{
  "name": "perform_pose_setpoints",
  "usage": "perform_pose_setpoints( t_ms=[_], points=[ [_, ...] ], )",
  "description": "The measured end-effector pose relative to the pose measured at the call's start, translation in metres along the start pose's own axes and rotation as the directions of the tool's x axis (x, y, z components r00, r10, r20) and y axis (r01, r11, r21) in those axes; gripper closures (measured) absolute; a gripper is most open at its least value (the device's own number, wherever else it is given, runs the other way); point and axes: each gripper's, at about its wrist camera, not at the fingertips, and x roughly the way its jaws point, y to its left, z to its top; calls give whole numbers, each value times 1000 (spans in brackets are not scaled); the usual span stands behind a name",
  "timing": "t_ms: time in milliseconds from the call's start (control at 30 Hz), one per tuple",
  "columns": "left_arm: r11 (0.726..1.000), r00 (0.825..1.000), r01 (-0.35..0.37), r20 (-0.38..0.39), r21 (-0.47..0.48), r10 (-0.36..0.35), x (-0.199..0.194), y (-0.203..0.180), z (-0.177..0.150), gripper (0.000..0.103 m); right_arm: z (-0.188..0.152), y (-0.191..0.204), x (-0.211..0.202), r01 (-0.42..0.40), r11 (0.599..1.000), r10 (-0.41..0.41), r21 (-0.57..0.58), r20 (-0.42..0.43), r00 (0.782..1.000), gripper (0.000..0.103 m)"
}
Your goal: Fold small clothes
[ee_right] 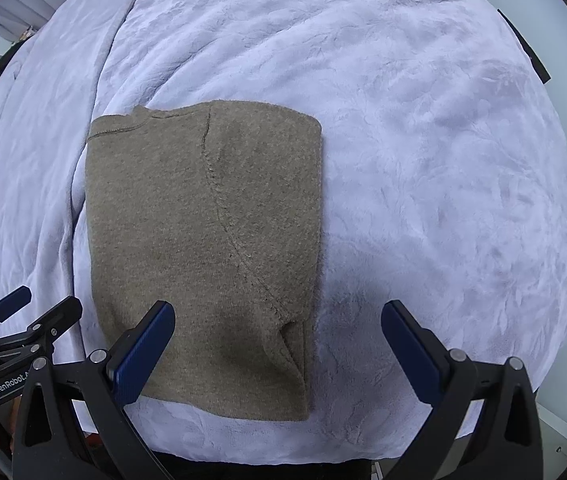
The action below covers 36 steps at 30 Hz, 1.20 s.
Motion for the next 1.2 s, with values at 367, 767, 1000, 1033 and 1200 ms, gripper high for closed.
perform_pose_setpoints(
  t_ms=[367, 767, 1000, 1033, 1200],
  points=[
    [1000, 1000, -3, -2, 3, 3, 0, -1, -2, 0, -1, -1, 0, -3, 1000, 3, 5, -4, 1000, 0],
    [1000, 1000, -7, -6, 0, 7, 1, -1, -1, 0, -1, -3, 1, -4, 1000, 4, 8, -4, 1000, 0],
    [1000, 1000, -7, -9, -6, 7, 1, 0, -3, 0, -1, -3, 1, -4, 1000, 4, 8, -3, 1000, 0],
    [1000, 1000, -8, -10, -6, 8, 1, 0, -3, 0, -1, -3, 1, -4, 1000, 4, 8, -3, 1000, 0],
    [1000, 1000, -9, -10, -6, 9, 1, 1, -3, 0, -2, -3, 1, -4, 1000, 4, 9, -3, 1000, 0]
  ],
)
